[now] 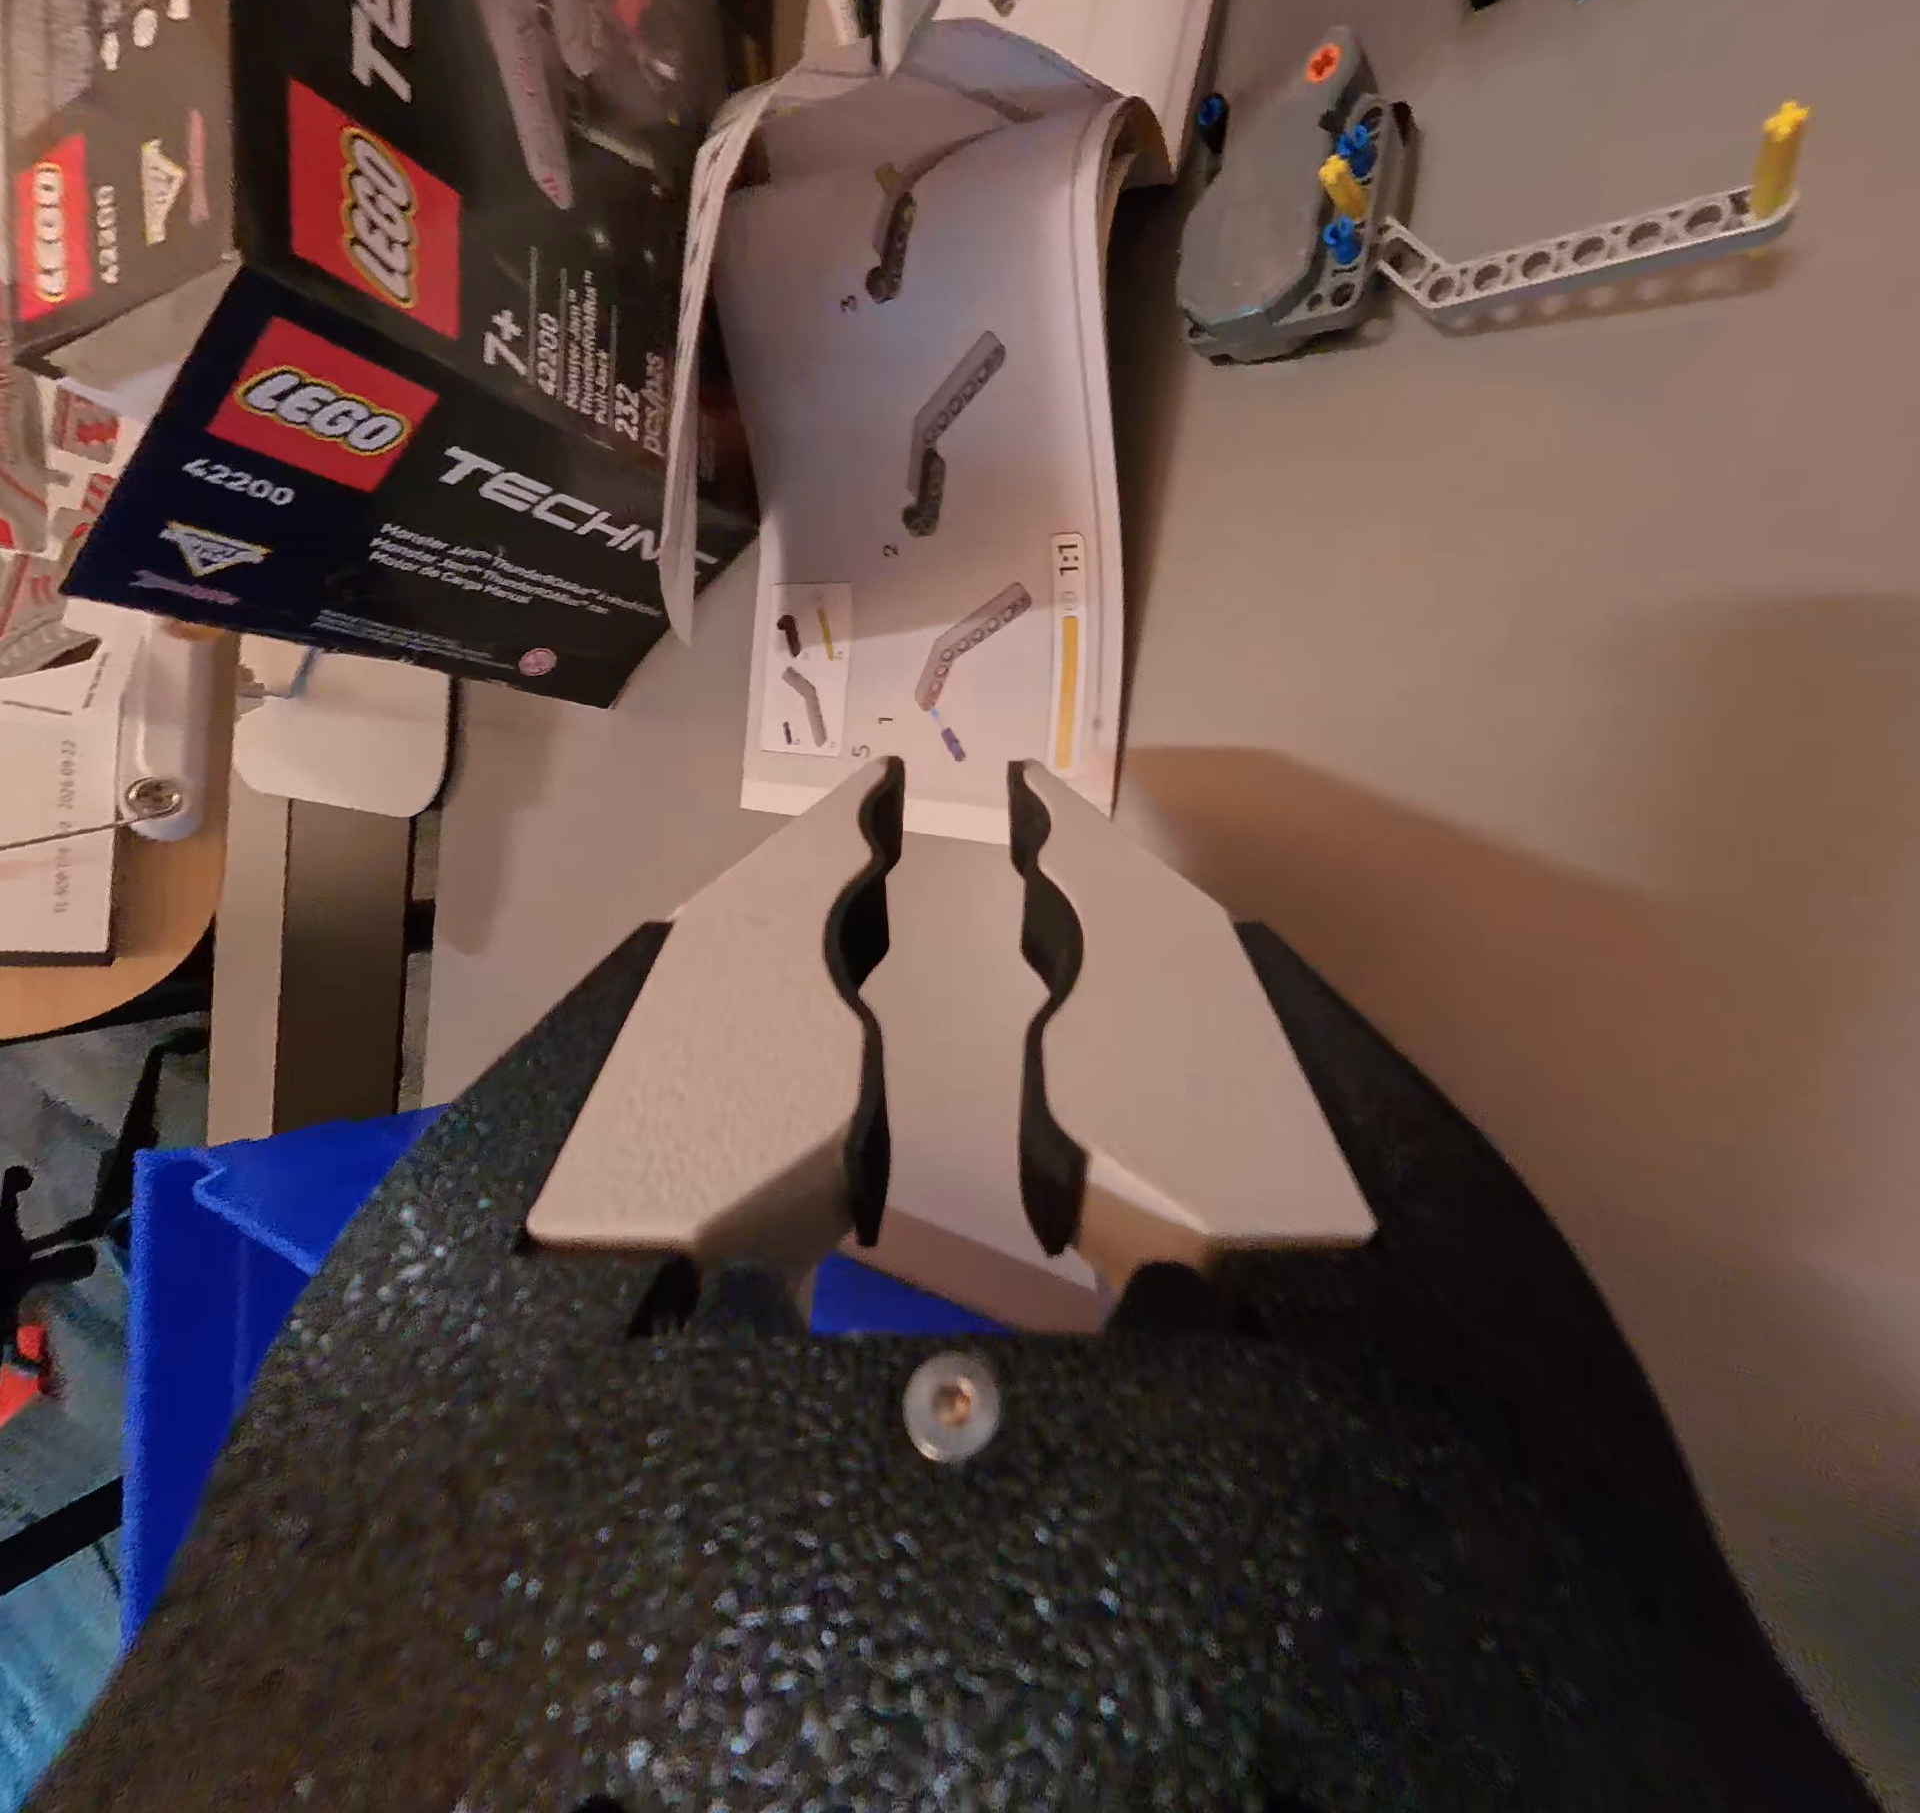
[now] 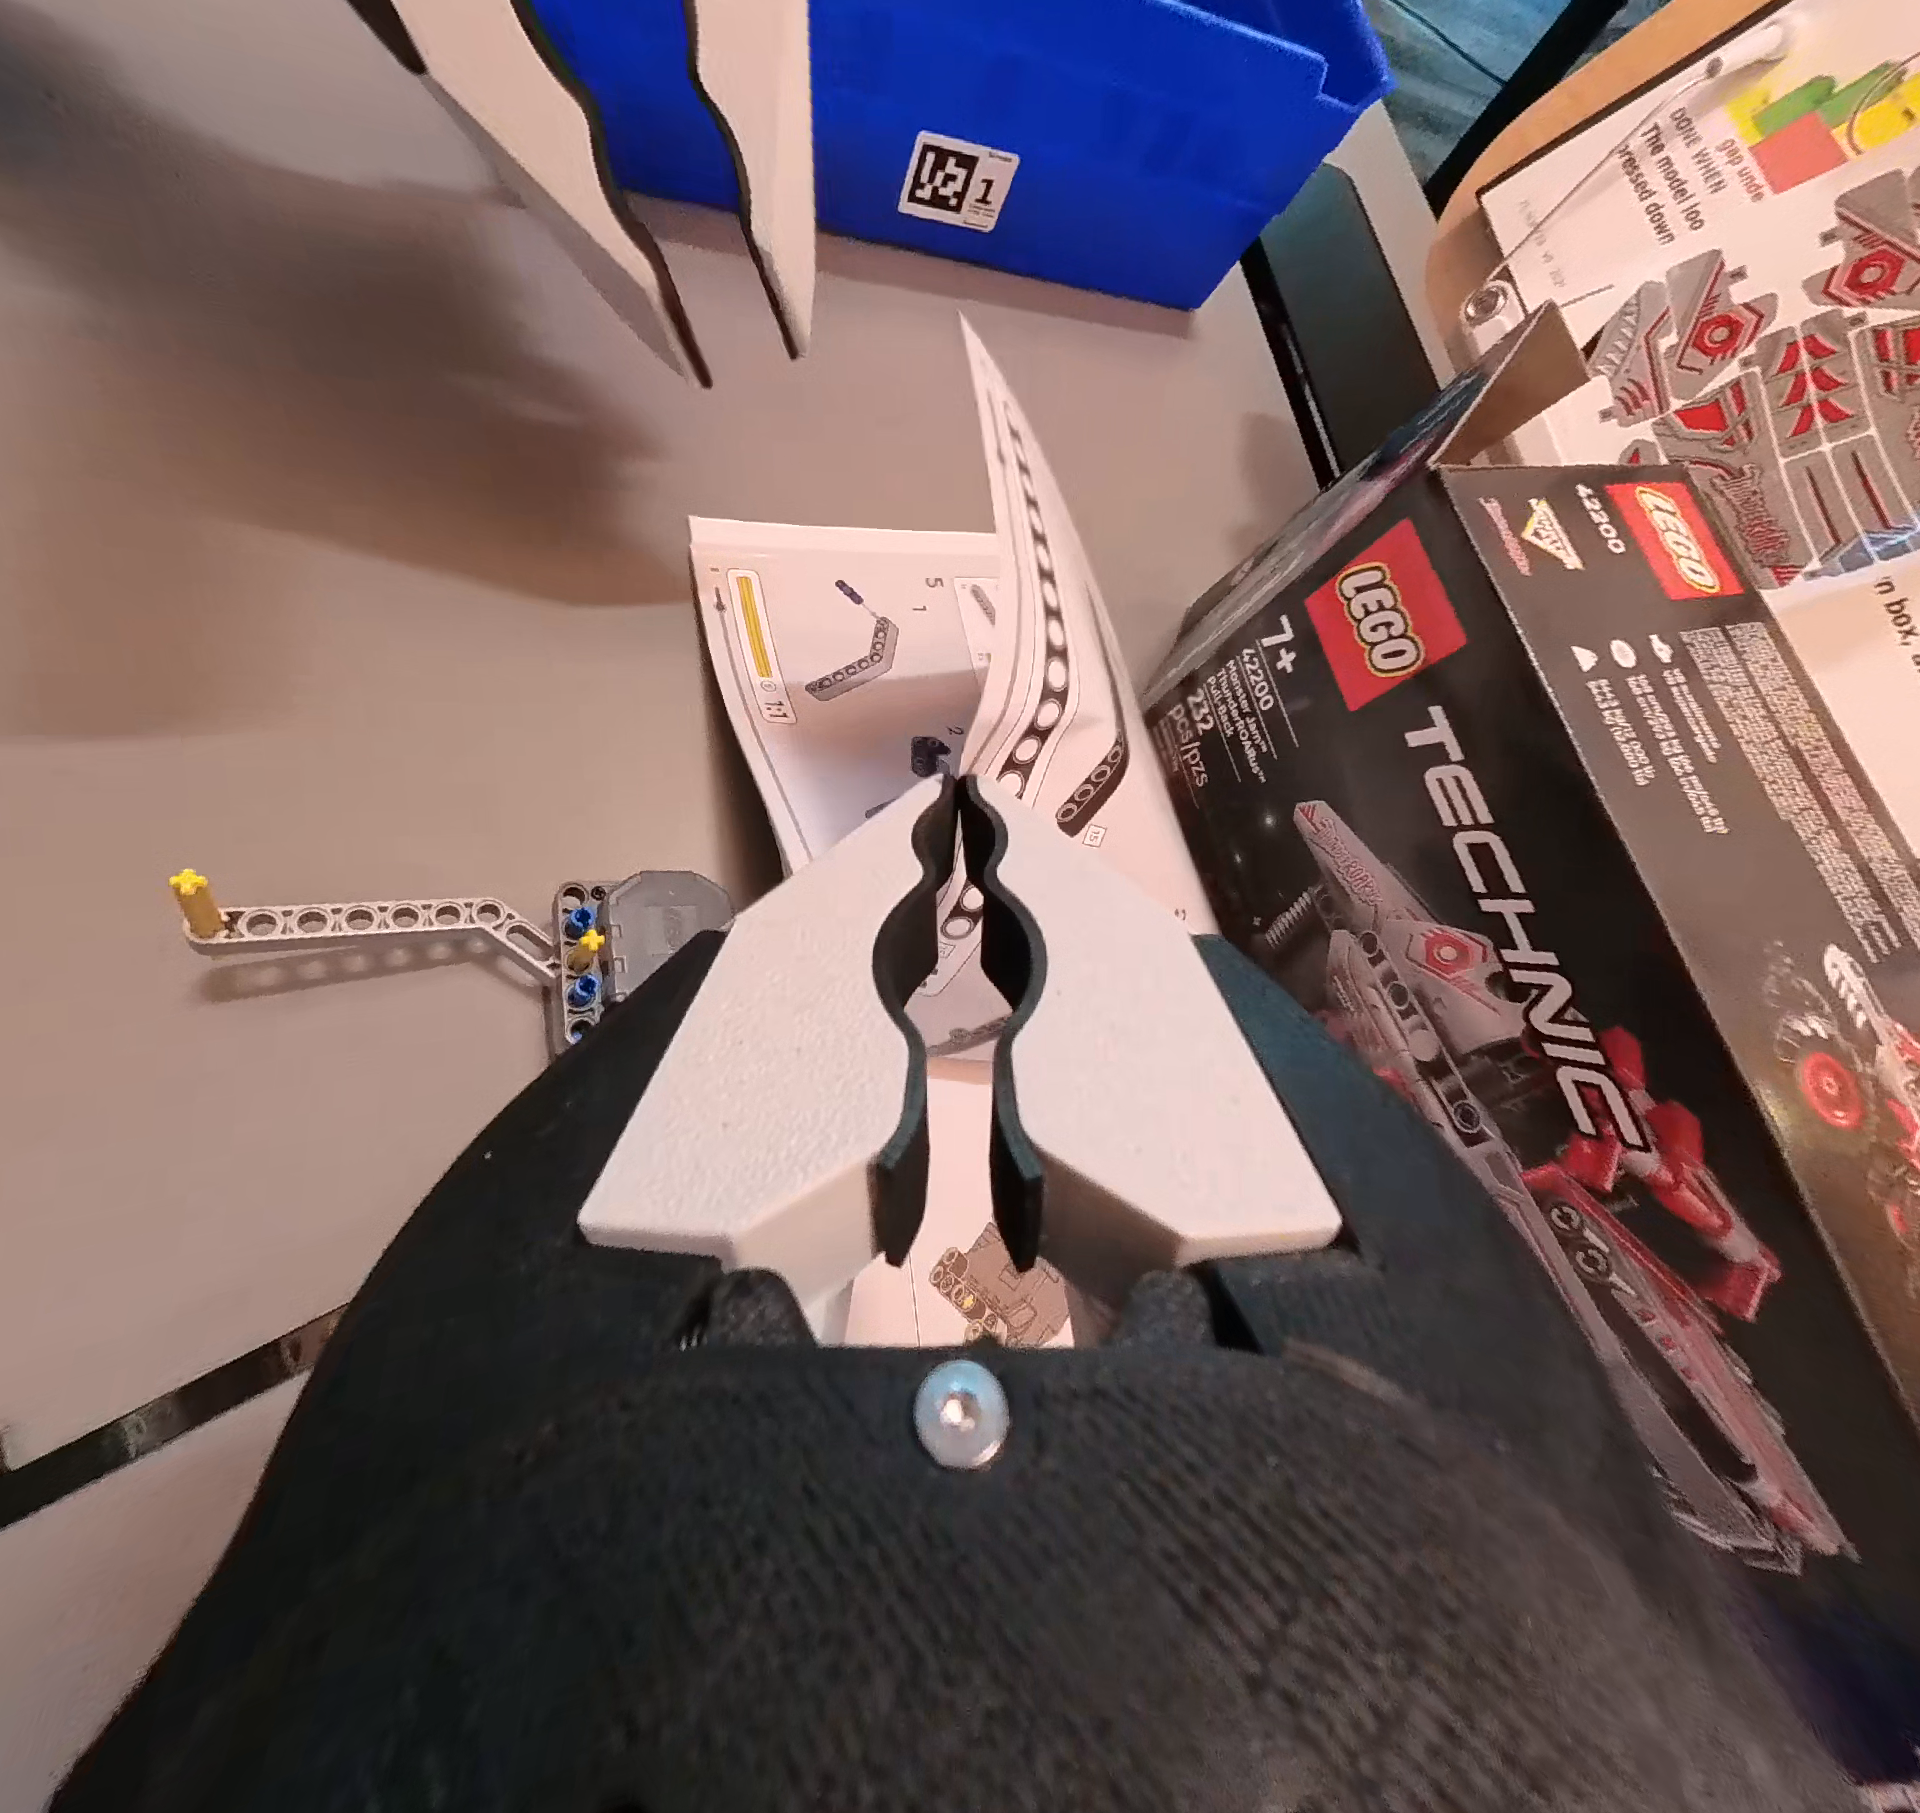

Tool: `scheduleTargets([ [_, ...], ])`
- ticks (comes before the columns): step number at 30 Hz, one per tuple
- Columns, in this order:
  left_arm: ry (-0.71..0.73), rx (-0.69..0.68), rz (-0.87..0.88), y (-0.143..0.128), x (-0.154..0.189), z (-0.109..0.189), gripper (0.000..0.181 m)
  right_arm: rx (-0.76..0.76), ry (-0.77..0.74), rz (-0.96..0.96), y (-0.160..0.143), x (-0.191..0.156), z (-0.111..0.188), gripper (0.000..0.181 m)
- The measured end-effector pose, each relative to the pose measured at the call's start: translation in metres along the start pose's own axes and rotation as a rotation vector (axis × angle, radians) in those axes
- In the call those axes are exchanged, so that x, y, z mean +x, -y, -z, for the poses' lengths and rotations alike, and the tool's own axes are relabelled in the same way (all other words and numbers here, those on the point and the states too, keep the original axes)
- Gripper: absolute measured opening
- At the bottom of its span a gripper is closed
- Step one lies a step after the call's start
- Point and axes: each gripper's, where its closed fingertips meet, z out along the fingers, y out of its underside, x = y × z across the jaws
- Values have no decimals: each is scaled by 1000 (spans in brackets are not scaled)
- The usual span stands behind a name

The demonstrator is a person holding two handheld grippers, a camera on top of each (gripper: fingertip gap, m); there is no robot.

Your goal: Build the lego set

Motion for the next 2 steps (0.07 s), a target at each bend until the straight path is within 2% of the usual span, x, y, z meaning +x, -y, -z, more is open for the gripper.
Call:
scheduleTargets([
  [1, -12, 4, -3, 1, 3, -1, 17, -3, 1, 2, 0, 0, -1, 0],
  [2, -24, 10, -8, 3, 5, -1, 17, -4, 1, 4, 0, 0, -1, 0],
])
